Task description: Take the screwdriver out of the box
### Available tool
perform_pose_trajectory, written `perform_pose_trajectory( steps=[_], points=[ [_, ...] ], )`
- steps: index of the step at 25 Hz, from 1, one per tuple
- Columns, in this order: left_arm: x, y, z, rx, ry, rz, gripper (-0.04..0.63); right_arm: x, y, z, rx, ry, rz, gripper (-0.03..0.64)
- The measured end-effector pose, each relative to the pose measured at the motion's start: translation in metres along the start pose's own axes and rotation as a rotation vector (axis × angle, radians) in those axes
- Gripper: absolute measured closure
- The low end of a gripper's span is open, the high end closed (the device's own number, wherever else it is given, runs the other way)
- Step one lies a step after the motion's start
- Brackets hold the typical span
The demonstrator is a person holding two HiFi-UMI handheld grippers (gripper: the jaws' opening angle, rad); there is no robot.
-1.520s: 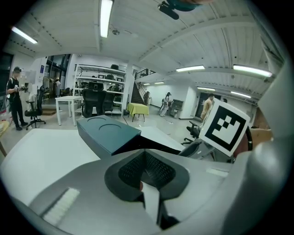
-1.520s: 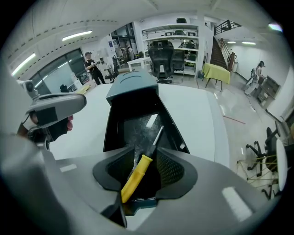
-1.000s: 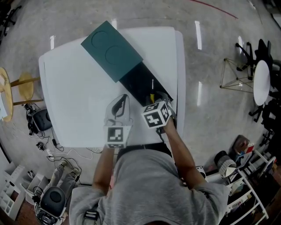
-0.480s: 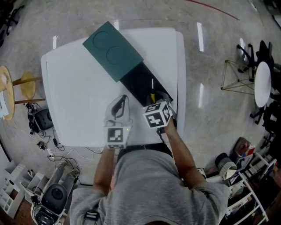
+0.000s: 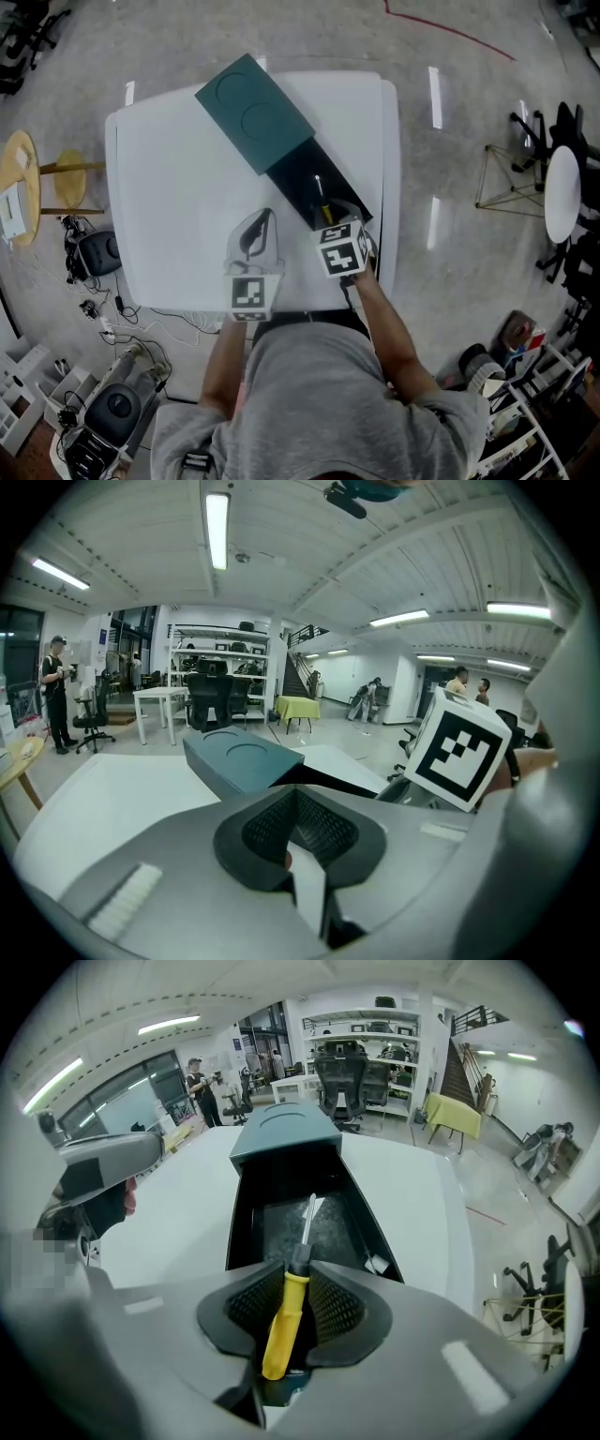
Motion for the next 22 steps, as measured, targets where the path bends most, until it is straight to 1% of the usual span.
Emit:
perform_pose_trajectory(
  steps=[4, 12, 17, 22],
  points=[
    [0.008, -0.002, -0.005, -0.016, -0.020, -0.027, 0.584, 0.008, -0.003, 0.000, 0.008, -0.043, -0.002, 0.532],
    [0.031, -0.004, -0.020, -0.031, -0.075, -0.082, 0.583, 0.040, -0.005, -0.008, 0.051, -0.184, -0.010, 0.534],
    [0.048, -0.004, -0.029, -0.040, -0.109, -0.124, 0.583, 0.074, 0.007, -0.020, 0.075, -0.278, -0.053, 0.534],
    [0.065, -0.003, -0.039, -0.047, -0.143, -0.183, 0.583, 0.101, 0.023, -0.032, 0.126, -0.355, -0.102, 0.534]
  ],
)
Point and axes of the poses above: the fingertips, and each gripper's own axes: x backward along the fingers, y to its left, z out of its underside, the point moved 9 cm from there along x, backward along the fingers, and after that the axes turned 5 degrees about -x, right-handed, at the moved point
